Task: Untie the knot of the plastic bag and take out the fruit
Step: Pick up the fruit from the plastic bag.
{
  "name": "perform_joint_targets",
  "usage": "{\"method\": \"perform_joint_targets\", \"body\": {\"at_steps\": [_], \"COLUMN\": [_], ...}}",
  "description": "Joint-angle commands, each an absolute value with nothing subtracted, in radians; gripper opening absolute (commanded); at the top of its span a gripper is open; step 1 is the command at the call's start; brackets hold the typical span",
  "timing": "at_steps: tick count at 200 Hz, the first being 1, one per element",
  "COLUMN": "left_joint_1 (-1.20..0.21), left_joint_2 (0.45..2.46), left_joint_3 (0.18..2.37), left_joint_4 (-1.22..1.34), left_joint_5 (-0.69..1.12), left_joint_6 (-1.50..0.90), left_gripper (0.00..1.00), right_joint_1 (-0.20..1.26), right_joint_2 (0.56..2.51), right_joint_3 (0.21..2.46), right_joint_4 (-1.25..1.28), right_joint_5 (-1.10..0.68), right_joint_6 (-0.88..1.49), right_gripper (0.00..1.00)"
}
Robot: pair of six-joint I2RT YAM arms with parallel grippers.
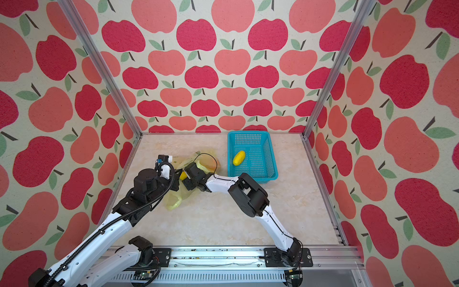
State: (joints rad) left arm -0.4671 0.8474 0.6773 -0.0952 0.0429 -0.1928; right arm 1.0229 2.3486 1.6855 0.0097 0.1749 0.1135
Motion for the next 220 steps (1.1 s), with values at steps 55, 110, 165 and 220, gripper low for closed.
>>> {"method": "perform_joint_targets", "body": {"at_steps": [55,110,165,220], "left_joint_1": [-0.458,-0.454,-0.447,-0.443], "left_joint_2": [0.858,0.842,0.846,0.846], "left_joint_3": [0.673,0.661,0.655,0.655], "left_joint_4": [-0.081,-0.068,-0.065,-0.064], "left_joint_5": [0.063,0.06,0.047,0.049], "left_joint_6": [-0.201,-0.204,-0.207,-0.207], "left_gripper": [0.0,0.0,0.0,0.0], "right_joint_1": [1.085,1.101,1.107,1.107], "right_joint_2": [2.165,1.901,1.789,1.554], "right_joint_3": [1.466,1.123,0.965,0.746], "right_joint_4": [0.108,0.35,0.491,0.675], "right_joint_5": [0.14,0.108,0.072,0.061], "right_joint_6": [0.093,0.134,0.126,0.045], "right_gripper": [0.3,0.17,0.12,0.09]}}
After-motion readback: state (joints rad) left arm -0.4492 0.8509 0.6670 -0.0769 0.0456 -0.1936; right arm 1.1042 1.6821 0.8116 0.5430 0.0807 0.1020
